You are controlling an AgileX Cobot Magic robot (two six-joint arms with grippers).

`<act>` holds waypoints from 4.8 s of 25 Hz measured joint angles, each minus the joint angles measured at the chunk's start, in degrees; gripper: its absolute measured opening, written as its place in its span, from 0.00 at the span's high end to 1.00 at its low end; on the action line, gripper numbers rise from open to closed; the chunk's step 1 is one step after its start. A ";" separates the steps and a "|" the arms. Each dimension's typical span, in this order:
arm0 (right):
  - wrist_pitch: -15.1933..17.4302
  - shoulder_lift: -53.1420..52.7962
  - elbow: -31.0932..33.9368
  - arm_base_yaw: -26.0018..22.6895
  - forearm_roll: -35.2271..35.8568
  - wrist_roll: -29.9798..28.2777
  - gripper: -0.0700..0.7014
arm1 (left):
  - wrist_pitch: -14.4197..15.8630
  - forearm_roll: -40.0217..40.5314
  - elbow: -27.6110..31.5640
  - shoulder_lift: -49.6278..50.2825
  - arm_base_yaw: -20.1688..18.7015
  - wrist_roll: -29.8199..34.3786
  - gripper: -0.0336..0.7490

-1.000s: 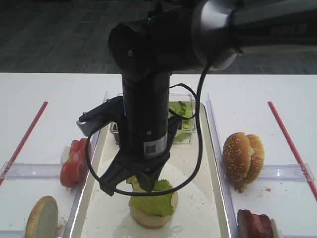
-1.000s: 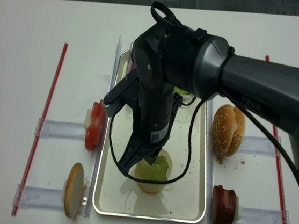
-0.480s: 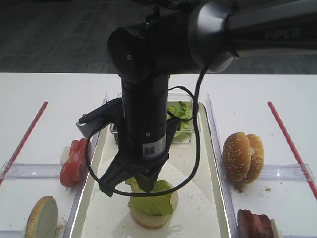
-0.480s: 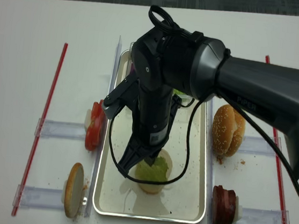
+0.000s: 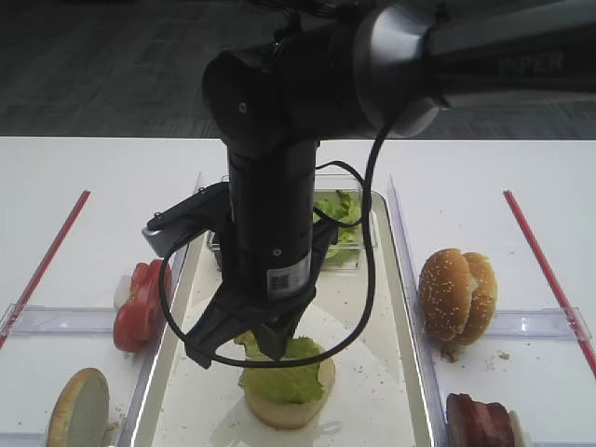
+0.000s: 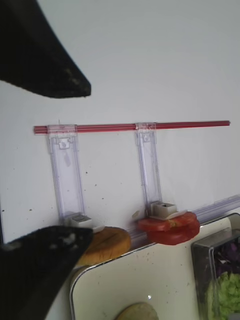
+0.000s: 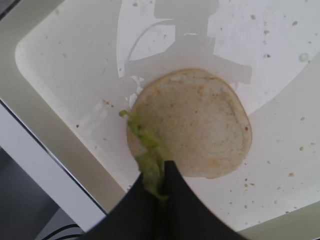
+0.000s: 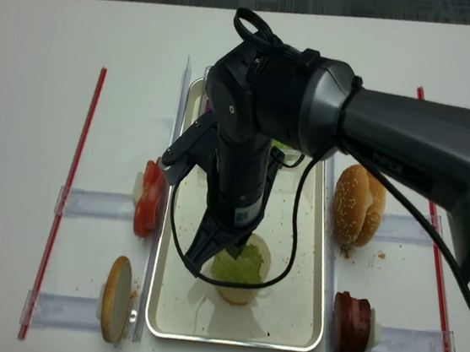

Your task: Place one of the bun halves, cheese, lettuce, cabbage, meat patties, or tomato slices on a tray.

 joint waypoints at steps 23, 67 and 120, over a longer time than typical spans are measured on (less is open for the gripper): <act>-0.84 1.94 0.00 0.00 -2.58 1.26 0.85 | 0.00 0.00 0.00 0.00 0.00 0.00 0.33; -3.41 1.94 0.00 0.00 -6.94 -1.47 0.02 | 0.00 0.00 0.00 0.00 0.00 0.00 0.33; 1.56 0.75 -6.90 -8.60 -5.08 0.78 0.02 | 0.00 0.00 0.00 0.00 0.00 0.00 0.33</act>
